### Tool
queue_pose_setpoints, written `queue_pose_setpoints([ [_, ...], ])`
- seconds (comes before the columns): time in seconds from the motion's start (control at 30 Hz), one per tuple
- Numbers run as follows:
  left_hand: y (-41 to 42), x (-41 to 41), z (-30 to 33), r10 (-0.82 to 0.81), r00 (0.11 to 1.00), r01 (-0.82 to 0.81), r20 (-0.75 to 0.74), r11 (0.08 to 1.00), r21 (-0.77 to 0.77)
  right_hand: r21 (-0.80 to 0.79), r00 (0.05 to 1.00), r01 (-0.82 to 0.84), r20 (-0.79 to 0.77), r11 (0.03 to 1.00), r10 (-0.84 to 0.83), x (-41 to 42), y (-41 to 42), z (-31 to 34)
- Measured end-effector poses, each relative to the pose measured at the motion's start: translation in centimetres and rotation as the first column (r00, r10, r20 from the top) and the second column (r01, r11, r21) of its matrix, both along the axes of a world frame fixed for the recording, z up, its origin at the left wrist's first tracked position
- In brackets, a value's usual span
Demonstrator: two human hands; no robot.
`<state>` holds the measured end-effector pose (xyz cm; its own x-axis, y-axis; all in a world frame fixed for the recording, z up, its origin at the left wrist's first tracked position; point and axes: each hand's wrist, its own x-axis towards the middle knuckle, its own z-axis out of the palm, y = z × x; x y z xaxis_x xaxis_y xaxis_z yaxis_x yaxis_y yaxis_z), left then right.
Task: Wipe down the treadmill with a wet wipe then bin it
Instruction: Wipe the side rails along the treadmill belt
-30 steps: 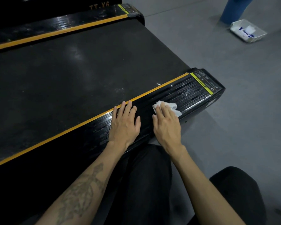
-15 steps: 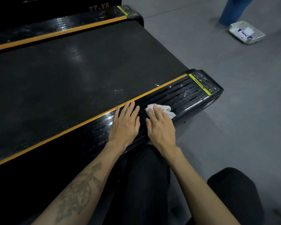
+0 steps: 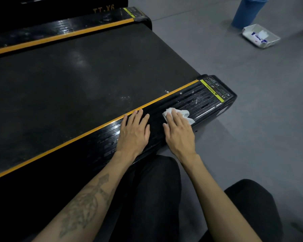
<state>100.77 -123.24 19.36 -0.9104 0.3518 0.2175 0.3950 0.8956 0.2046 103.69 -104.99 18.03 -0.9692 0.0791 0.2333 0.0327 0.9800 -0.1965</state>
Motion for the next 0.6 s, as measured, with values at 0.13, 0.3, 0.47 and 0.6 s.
queue_pose_setpoints([
  [0.13, 0.0, -0.1, 0.1, -0.003, 1.0, 0.003, -0.004, 1.0, 0.0, 0.0, 1.0, 0.019, 0.003, 1.0, -0.019, 1.8, -2.0, 0.0],
  [0.3, 0.2, -0.2, 0.1, 0.005, 1.0, -0.005, -0.01, 1.0, 0.004, -0.017, 0.999, -0.029, -0.036, 0.999, 0.028, 0.4, -0.2, 0.5],
  [0.47, 0.8, -0.1, 0.2, 0.036, 0.999, -0.036, -0.006, 0.999, -0.002, -0.091, 0.995, 0.054, -0.075, 0.994, -0.06, 2.5, -1.9, 0.5],
  [0.6, 1.4, -0.1, 0.2, 0.062, 0.998, -0.062, -0.004, 0.998, -0.009, -0.04, 0.998, -0.025, -0.065, 0.999, 0.023, 1.1, -0.9, 0.1],
])
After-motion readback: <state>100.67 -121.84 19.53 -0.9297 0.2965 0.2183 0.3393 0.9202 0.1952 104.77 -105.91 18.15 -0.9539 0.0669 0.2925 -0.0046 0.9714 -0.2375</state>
